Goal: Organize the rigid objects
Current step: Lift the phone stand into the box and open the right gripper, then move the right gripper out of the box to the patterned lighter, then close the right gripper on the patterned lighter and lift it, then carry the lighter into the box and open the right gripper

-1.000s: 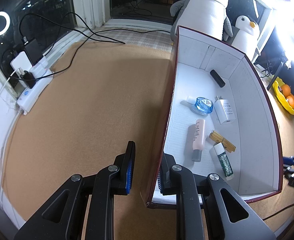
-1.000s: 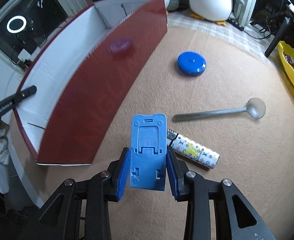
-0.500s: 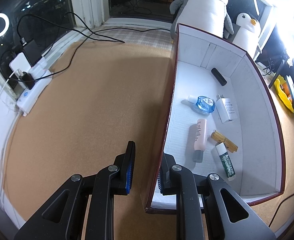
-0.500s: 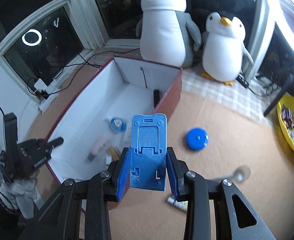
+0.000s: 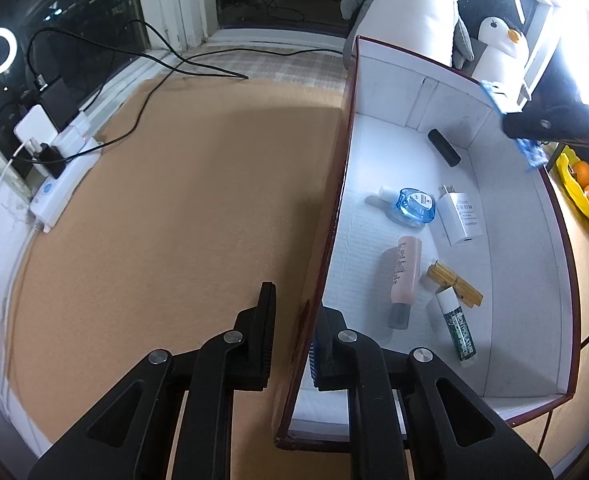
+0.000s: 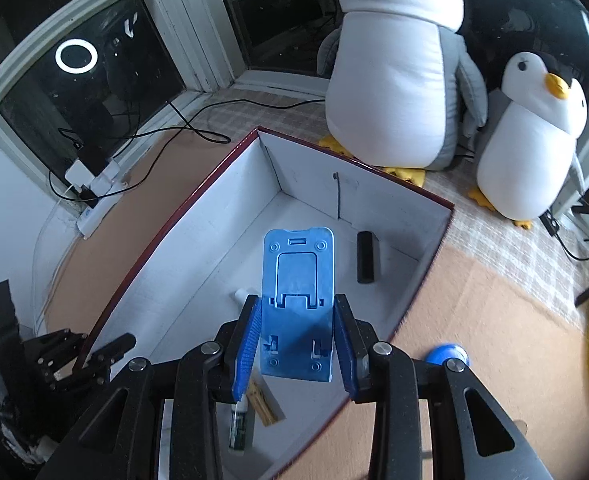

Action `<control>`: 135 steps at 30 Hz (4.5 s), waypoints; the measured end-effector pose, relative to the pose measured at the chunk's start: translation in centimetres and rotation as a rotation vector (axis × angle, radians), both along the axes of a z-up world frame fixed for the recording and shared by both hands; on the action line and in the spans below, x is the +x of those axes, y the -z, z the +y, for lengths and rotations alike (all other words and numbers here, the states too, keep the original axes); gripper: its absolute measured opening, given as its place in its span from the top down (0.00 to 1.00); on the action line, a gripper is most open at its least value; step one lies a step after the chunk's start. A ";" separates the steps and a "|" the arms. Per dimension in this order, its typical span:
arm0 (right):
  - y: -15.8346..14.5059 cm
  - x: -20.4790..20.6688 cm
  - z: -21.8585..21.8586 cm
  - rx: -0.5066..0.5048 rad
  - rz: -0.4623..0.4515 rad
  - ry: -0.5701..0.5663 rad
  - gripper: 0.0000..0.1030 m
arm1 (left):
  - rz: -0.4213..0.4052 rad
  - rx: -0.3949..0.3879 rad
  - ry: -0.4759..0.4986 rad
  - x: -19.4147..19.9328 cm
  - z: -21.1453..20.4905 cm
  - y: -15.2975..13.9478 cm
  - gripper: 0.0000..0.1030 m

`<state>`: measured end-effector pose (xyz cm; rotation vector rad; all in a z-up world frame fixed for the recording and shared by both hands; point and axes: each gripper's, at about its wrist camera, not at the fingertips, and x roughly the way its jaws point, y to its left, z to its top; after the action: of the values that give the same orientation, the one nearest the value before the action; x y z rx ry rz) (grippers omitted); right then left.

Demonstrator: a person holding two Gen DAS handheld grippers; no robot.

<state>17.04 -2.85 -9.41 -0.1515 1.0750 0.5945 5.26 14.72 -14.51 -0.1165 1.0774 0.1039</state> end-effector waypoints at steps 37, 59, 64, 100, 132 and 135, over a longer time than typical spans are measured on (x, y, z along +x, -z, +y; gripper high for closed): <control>-0.6 -0.3 -1.0 0.027 -0.026 0.036 0.57 | -0.006 0.004 -0.002 -0.2 -0.3 -0.5 0.89; -0.7 -8.5 -13.1 0.064 -0.041 0.213 0.49 | -0.048 0.004 0.021 -1.8 -0.5 -1.7 0.89; 0.4 -10.4 -15.3 0.035 -0.039 0.200 0.42 | -0.049 0.004 0.025 -2.0 -0.5 -1.8 0.89; 10.6 -10.5 -13.2 -0.344 0.053 -0.068 0.47 | -0.037 0.028 0.017 -2.2 -0.8 -1.9 0.87; 8.0 -12.6 -15.0 -0.120 0.093 0.156 0.80 | -0.038 0.022 0.015 -2.2 -0.7 -1.8 0.87; 6.1 -13.1 -14.6 -0.099 0.061 0.154 0.80 | -0.038 0.022 0.015 -2.2 -0.7 -1.8 0.87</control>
<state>3.95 -17.48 -15.50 -0.1355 1.1643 0.4098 3.04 13.99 -12.73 -0.0904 1.0390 0.0992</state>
